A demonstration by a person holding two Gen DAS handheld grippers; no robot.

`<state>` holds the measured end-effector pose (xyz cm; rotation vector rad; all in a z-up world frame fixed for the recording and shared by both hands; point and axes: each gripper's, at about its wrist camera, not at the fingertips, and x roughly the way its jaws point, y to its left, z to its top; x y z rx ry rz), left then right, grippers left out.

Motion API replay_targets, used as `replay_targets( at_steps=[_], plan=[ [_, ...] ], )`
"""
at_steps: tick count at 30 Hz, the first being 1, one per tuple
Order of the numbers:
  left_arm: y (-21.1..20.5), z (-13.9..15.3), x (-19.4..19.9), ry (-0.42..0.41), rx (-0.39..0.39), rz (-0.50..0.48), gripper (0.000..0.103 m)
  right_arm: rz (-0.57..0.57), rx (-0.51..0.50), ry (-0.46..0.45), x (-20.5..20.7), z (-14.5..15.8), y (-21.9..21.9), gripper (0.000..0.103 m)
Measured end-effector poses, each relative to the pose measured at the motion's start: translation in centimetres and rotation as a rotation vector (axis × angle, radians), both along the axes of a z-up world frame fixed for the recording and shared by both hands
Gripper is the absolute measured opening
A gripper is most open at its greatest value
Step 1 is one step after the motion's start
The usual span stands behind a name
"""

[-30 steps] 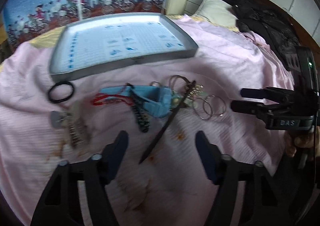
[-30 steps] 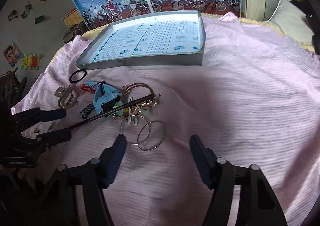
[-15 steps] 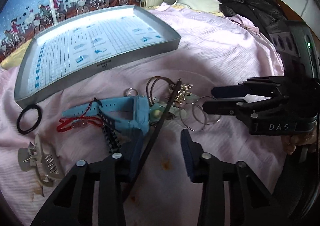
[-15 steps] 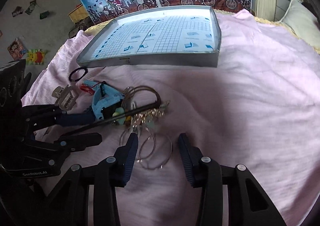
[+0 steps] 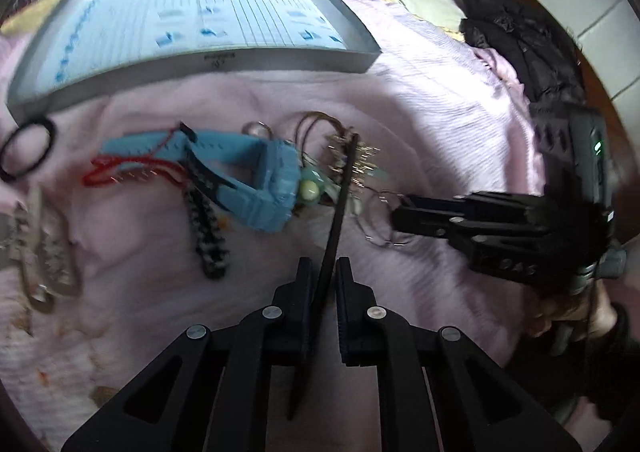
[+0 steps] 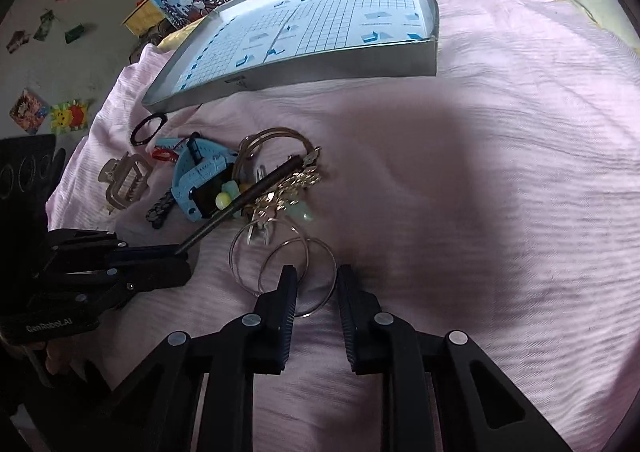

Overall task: Organize jewelry
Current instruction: 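Reach the left gripper to the black hairpin and close on it, then lift the hairpin with the left gripper while the right gripper approaches the silver hoop earrings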

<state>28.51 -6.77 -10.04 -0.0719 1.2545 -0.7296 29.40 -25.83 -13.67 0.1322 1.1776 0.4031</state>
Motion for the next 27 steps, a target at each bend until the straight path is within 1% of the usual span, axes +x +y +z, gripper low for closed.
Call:
replay_targets(
  at_steps=[2, 3, 7, 10, 13, 16, 20, 24, 27],
  plan=[
    [-0.3, 0.0, 0.2, 0.012, -0.005, -0.013, 0.008, 0.007, -0.016, -0.008, -0.1, 0.0, 0.2, 0.015],
    [-0.6, -0.1, 0.4, 0.008, -0.002, -0.022, 0.008, 0.011, -0.029, -0.013, -0.2, 0.0, 0.2, 0.010],
    [-0.8, -0.2, 0.2, -0.015, -0.004, -0.040, 0.008, 0.018, -0.048, -0.039, -0.4, 0.2, 0.3, 0.005],
    [-0.9, 0.1, -0.2, -0.065, 0.013, -0.040, 0.003, 0.017, -0.066, -0.079, -0.5, 0.6, 0.5, 0.004],
    [-1.2, 0.3, -0.9, -0.117, 0.023, -0.037, 0.003, 0.006, -0.104, -0.146, -0.8, 1.5, 0.4, 0.004],
    [-1.4, 0.6, -1.6, -0.162, 0.032, -0.030, 0.003, -0.025, -0.107, -0.208, -0.9, 2.6, -0.2, 0.004],
    [-1.2, 1.4, -2.5, -0.204, -0.007, -0.029, 0.003, -0.075, -0.092, -0.277, -1.0, 4.0, -1.4, 0.004],
    [-1.5, 2.4, -3.1, -0.247, -0.041, -0.025, 0.003, -0.117, -0.071, -0.320, -1.2, 4.8, -2.1, 0.003],
    [-1.4, 3.1, -3.3, -0.280, -0.051, -0.011, 0.003, -0.151, -0.049, -0.367, -1.4, 5.7, -2.7, 0.003]
  ],
)
